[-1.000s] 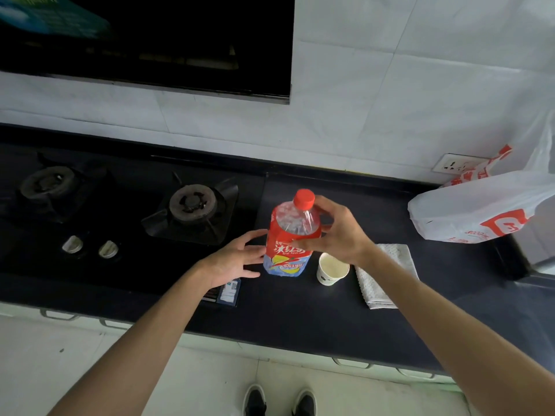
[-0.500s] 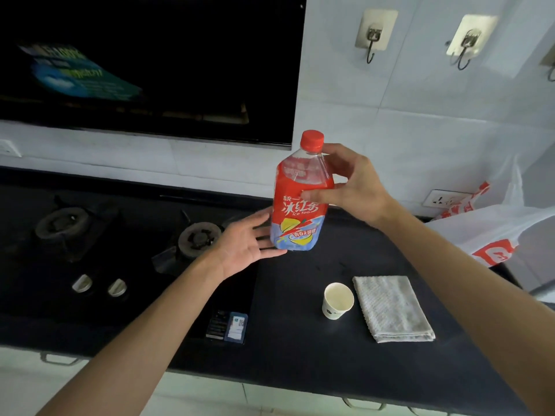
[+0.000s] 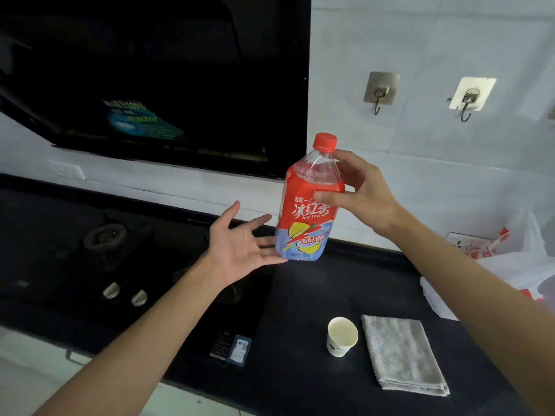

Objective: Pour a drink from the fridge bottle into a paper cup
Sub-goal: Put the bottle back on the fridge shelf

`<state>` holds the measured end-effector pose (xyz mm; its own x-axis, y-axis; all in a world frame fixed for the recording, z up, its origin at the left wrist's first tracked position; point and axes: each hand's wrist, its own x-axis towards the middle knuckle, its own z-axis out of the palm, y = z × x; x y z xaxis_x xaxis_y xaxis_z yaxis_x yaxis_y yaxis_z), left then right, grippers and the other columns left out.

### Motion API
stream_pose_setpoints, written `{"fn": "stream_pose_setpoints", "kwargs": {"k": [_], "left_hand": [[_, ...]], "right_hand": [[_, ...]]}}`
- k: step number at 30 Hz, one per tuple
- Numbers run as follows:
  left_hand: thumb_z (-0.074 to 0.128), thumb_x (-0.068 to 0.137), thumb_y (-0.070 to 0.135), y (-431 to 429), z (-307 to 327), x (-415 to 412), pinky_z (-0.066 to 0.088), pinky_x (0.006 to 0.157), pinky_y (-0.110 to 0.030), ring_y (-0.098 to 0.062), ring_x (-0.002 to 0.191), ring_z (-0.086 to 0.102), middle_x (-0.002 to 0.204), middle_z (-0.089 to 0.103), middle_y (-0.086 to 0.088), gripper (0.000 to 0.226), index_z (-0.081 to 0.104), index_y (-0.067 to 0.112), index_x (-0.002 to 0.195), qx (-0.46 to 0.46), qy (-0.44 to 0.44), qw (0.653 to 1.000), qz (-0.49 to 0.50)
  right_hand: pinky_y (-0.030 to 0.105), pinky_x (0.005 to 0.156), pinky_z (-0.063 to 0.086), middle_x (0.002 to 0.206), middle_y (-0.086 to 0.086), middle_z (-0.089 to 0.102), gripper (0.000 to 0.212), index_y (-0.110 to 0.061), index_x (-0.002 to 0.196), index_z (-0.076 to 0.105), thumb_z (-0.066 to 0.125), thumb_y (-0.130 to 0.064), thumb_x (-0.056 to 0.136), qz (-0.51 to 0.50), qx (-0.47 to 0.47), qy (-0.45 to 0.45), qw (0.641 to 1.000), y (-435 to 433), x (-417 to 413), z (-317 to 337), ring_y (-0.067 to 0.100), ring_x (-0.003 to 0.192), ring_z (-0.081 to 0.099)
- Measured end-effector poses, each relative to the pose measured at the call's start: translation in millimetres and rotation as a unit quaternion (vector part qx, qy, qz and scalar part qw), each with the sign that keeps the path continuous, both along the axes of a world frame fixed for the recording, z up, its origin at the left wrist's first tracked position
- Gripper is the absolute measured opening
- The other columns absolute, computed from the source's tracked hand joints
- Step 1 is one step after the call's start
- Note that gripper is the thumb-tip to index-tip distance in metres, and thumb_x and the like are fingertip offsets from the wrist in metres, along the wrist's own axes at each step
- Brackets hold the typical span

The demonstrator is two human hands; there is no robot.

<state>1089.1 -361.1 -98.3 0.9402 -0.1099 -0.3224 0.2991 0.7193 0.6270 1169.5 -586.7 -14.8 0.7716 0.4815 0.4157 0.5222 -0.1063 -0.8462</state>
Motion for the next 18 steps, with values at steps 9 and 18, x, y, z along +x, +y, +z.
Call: {"fn": "stream_pose_setpoints", "kwargs": {"k": [9, 18], "left_hand": [[0.050, 0.088, 0.062, -27.5, -6.1, -52.4, 0.034, 0.107, -0.072, -0.058, 0.118, 0.056, 0.129, 0.056, -0.040, 0.082, 0.047, -0.001, 0.141, -0.021, 0.010, 0.994, 0.105], [0.047, 0.088, 0.060, -8.1, -2.9, -138.3, 0.039, 0.104, -0.067, -0.057, 0.121, 0.054, 0.131, 0.057, -0.037, 0.083, 0.046, -0.006, 0.138, -0.016, 0.018, 0.976, 0.215]], "right_hand": [[0.040, 0.092, 0.057, 0.123, -0.001, 0.067, 0.068, -0.020, 0.139, 0.053, 0.080, -0.018, 0.077, 0.118, -0.011, 0.014, 0.993, -2.9, -16.4, -3.3, 0.018, 0.115, 0.064], [0.022, 0.078, 0.057, 0.120, -0.007, 0.069, 0.076, -0.019, 0.145, 0.048, 0.080, -0.013, 0.076, 0.257, 0.002, 0.014, 0.966, 58.0, -61.9, 0.3, 0.008, 0.112, 0.065]]}}
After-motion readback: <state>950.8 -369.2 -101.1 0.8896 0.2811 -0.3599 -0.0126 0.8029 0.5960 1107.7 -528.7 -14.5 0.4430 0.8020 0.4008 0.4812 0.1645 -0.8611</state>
